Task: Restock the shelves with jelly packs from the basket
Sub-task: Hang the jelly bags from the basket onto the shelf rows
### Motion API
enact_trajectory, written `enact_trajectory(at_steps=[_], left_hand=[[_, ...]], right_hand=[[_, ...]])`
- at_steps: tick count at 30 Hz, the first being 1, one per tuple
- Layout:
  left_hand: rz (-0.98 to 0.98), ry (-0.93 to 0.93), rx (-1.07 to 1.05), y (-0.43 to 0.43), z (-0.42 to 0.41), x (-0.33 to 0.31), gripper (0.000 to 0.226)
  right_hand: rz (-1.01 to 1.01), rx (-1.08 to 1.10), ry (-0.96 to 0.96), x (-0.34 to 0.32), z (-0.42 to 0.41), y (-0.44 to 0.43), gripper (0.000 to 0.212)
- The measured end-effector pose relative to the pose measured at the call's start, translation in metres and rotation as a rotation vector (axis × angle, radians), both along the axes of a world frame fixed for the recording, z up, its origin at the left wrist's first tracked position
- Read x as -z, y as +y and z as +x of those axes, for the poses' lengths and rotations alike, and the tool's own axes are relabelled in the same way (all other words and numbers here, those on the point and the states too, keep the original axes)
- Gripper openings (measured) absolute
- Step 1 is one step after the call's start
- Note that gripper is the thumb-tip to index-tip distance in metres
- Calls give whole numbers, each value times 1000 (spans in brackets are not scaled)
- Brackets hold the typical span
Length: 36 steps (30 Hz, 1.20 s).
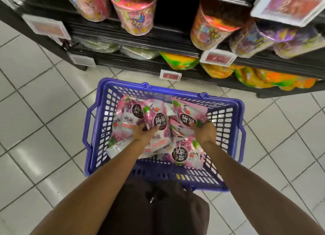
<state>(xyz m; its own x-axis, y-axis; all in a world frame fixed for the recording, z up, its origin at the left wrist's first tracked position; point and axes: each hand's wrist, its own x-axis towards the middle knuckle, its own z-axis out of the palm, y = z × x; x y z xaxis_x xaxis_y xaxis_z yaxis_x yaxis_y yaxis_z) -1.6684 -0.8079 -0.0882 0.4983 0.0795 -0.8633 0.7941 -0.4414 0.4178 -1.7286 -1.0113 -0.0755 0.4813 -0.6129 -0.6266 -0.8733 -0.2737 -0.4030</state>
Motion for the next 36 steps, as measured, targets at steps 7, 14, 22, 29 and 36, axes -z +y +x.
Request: enact_trajectory(at_steps=[7,14,22,29,36], left_hand=[[-259,-58,79,43,-1,-135,16],[-348,-26,-154,50,34,-348,41],[-563,-434,204,34,71,-595,52],[-696,-681,320,23,89,-754,57],[-823,-853,351,0,100,-857,44]], right_hand=[[533,419,-375,-147,-17,1,15],[928,685,-484,-353,-18,7,59],[742,432,-773,-588,-13,7,22],[595,353,-1118,-730,-14,-9,21],[418,281,-1321,-833,-17,-21,27]])
